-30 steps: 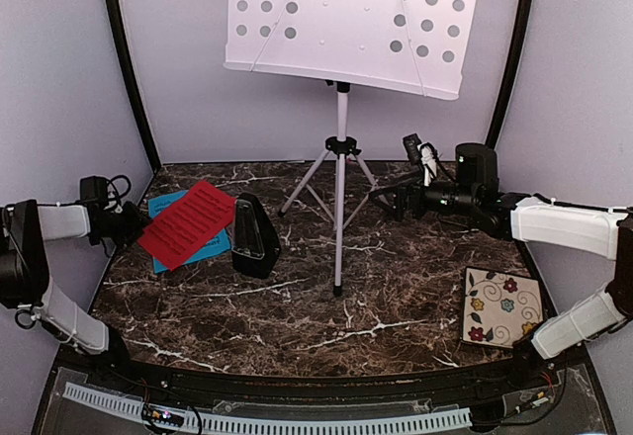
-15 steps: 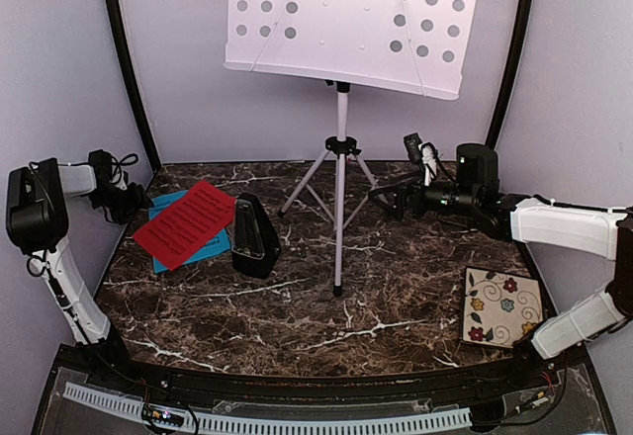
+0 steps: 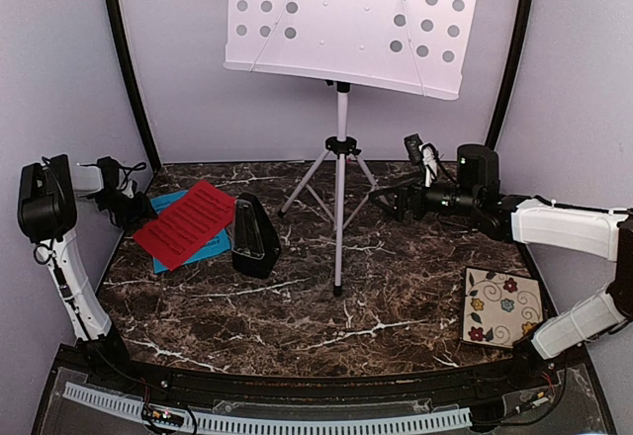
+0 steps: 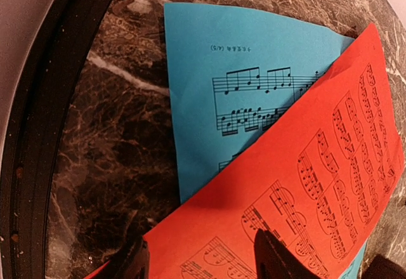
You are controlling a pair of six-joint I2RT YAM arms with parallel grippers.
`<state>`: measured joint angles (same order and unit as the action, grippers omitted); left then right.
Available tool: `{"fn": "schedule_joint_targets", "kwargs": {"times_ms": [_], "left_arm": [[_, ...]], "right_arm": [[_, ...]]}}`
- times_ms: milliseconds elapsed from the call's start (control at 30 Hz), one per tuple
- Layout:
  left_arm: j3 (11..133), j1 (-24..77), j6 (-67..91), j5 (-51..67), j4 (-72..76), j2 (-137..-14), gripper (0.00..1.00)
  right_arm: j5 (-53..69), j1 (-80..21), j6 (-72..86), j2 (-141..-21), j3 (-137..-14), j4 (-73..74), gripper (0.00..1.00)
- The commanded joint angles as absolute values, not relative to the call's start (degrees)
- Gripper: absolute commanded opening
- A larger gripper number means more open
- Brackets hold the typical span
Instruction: Set up the instrument practice props
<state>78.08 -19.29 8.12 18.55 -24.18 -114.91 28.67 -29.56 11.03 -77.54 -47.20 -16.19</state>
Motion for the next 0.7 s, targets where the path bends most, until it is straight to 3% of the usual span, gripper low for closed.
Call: {"fn": "schedule_joint_targets", "kwargs": {"times_ms": [0,367,667], "left_arm": [[75.1,-17.6,8.7,19.3,-25.8,-112.3,0.58],[51.2,-12.4,18.2,26.9,-16.7,-94.5,0.53],[56.7,-14.0,17.8,26.5,-19.9,-93.0,0.59]], "right_arm": [[28.8,-29.1,10.3,-75.4,-46.0,-17.1,1.0],[29.4,-29.1,10.2,-75.3,-45.8,-17.7,1.0],[30.7,-29.1,12.0,-75.2,-46.0,-18.9,1.0]]}}
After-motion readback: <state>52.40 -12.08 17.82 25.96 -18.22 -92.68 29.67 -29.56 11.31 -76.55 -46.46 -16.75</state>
